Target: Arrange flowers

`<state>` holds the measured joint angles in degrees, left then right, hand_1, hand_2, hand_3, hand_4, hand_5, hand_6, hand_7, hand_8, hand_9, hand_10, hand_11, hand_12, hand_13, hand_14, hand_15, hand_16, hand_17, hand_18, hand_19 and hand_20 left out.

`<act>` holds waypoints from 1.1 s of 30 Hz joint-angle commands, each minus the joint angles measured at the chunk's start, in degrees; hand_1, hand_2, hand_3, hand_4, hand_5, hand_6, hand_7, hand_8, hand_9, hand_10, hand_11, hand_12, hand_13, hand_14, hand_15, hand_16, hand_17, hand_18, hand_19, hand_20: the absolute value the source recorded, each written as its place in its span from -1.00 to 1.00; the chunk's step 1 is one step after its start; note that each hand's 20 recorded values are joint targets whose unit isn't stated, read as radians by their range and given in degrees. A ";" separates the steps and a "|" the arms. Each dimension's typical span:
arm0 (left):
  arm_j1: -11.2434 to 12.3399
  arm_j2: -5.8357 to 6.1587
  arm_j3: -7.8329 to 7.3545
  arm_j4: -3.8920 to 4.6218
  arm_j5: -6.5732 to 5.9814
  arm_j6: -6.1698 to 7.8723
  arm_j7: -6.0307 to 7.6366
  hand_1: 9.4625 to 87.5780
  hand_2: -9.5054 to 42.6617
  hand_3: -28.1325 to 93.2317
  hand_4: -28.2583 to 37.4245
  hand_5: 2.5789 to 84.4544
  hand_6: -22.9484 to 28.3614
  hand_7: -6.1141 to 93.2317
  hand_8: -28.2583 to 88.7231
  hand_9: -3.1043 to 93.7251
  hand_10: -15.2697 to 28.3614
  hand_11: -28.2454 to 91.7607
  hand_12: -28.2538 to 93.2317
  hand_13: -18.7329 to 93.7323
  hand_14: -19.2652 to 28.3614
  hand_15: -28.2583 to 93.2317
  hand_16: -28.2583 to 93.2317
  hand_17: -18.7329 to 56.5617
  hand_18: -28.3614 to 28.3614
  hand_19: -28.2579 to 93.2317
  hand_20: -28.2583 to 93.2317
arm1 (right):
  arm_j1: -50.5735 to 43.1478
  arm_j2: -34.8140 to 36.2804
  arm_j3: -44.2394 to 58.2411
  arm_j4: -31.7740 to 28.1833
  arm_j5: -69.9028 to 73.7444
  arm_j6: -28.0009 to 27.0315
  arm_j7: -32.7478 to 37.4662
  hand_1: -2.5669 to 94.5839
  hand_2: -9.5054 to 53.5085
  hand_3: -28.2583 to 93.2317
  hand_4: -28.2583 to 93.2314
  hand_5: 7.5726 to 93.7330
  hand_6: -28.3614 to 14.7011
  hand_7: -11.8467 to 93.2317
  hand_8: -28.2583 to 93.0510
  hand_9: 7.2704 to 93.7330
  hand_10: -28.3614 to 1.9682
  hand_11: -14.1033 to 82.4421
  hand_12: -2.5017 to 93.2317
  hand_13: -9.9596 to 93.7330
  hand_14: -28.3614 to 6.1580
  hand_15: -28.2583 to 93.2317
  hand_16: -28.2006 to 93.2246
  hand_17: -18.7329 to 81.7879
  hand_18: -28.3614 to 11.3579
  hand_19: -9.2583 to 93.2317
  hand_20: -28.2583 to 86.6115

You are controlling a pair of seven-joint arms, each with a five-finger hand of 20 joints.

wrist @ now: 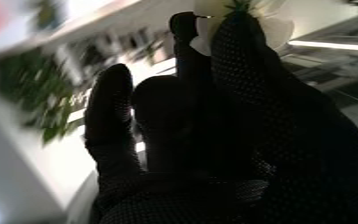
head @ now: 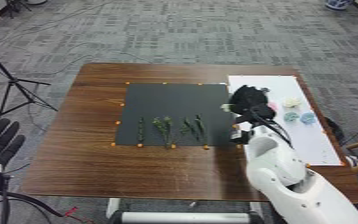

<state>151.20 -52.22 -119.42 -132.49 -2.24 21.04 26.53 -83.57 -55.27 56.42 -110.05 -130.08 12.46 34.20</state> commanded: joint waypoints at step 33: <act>-4.39 2.82 3.72 1.28 -0.30 1.00 -0.11 -0.65 0.13 0.55 -1.00 -0.12 0.23 -0.63 -0.64 -0.24 0.35 -0.20 -0.31 -0.24 0.37 -0.06 -0.57 -0.59 0.37 -0.23 -0.32 | 23.97 -21.97 -28.30 19.92 0.66 -10.22 -21.90 0.29 -1.00 0.59 -1.00 0.56 0.36 -0.18 -0.50 0.64 0.38 -0.60 -0.28 0.51 0.15 0.70 -0.01 -0.07 -0.70 0.65 0.20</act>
<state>146.43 -49.75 -116.01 -130.70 -2.16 22.14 25.37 -61.21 -74.77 28.32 -92.50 -128.85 1.69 13.15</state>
